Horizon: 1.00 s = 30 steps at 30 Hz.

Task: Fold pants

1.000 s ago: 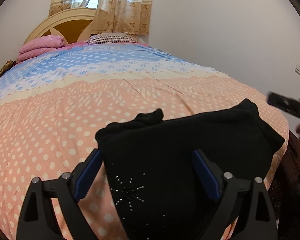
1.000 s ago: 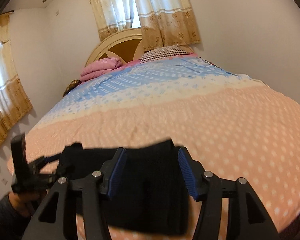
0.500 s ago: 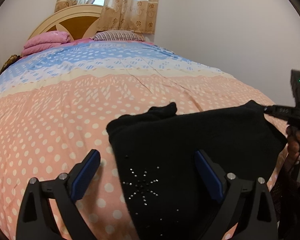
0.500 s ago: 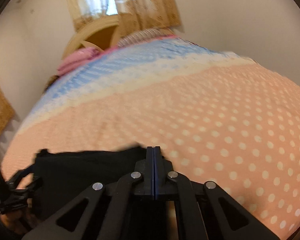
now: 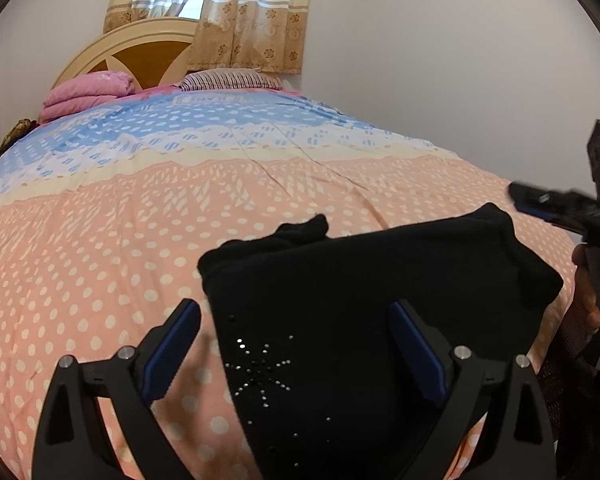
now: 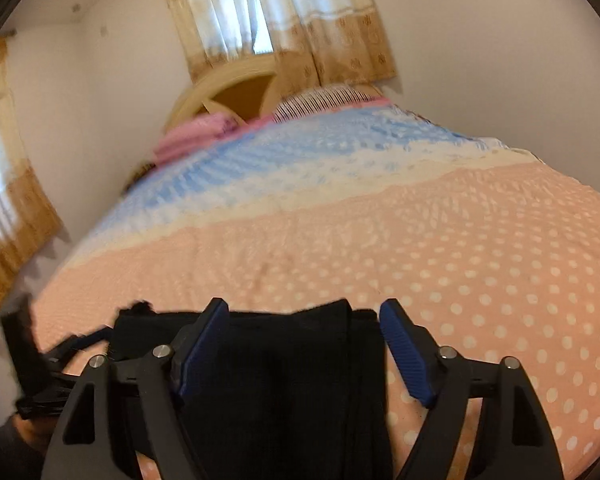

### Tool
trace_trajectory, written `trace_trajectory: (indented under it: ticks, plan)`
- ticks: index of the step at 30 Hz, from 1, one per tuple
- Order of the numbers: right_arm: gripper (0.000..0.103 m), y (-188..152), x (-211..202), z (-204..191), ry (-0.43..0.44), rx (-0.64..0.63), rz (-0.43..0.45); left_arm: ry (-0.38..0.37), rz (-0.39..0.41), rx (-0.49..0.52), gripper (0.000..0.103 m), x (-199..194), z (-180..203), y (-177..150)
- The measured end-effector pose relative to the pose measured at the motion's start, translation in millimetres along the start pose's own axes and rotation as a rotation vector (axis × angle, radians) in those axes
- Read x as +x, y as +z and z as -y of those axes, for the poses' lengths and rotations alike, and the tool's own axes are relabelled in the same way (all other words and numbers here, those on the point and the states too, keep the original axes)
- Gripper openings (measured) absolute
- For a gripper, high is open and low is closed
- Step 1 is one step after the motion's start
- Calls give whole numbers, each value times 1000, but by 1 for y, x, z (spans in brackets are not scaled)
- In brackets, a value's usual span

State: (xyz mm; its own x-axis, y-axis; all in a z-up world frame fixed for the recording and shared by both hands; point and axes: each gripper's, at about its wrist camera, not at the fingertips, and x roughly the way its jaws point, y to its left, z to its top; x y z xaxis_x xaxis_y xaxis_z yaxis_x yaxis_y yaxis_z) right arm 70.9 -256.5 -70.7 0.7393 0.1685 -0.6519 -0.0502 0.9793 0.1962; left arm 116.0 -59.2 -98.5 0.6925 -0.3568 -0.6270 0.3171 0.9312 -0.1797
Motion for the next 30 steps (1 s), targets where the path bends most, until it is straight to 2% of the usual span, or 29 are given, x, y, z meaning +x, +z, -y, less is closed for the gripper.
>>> trace_trajectory:
  ticks: [1,3,5,6,8,11,14,18,23,27,29,30]
  plan:
    - [37,-1,7,0,-2,10,-20,0,1,-3,97,0,-1,0]
    - [23,-4,20,11,-5,62,-67,0,3,-11,97,-1,-3,0]
    - [14,-4,22,18,18,87,-75,2,6,-15,97,-1,-5,0]
    - [5,-3,20,19,17,86,-72,1,6,-19,97,-1,-5,0]
    - [3,-2,13,18,5,68,-58,0,9,-17,97,-1,-5,1]
    - [3,-4,7,14,-57,19,-34,6,10,-3,98,-1,-3,1]
    - [2,-5,7,22,-89,36,-15,6,7,4,98,-1,-1,1]
    - [2,-8,21,31,-100,53,-39,17,-2,11,100,4,-1,0]
    - [4,-7,19,30,-63,49,-38,21,-27,8,100,11,-2,-5]
    - [11,-10,-12,18,-40,22,17,26,-21,13,100,8,-1,-3]
    - [13,-17,-30,8,22,-6,44,28,-22,11,100,8,-1,-4]
    - [19,-21,-37,3,58,-17,48,30,-23,10,101,8,-1,-4]
